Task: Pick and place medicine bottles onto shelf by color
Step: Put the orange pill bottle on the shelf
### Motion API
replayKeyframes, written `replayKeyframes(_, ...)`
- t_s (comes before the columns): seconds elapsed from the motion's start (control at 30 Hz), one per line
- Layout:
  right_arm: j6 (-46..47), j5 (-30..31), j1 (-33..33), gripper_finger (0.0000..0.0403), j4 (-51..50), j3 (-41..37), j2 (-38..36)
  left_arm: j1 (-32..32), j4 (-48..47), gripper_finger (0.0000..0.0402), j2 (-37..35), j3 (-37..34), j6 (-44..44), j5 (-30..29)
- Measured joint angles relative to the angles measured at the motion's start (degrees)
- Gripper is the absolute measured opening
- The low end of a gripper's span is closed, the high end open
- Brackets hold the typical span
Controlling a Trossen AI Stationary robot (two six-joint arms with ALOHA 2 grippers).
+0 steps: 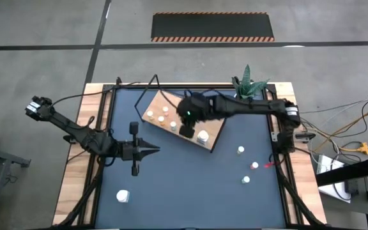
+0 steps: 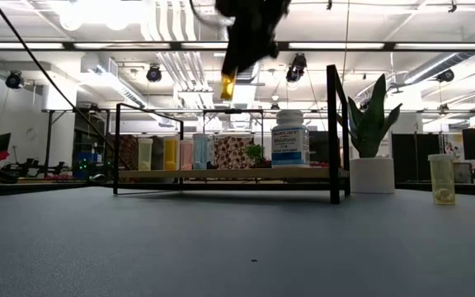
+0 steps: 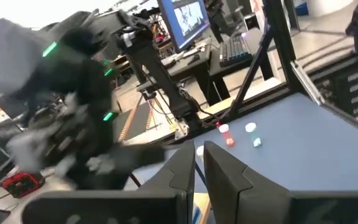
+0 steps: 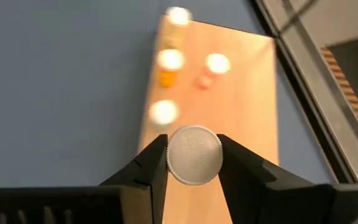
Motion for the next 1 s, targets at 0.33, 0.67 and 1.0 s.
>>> replayKeyframes(0.33,-1.5,-10.1,-9.4,0.0115,5.3,0.0,7.6,-0.2,-0.6,0.0017,-1.7,-2.0,4.7,0.0)
replayKeyframes(0.67,-3.3,-10.3,-10.6,0.0117,7.2,-0.1,13.2,-0.2,0.2,0.0017,-7.9,-5.6,5.6,0.0)
replayKeyframes(1.0,-3.3,-10.4,-10.6,0.0116,9.3,-0.1,13.6,-0.1,3.0,0.0017,-9.6,-7.5,7.1,0.0)
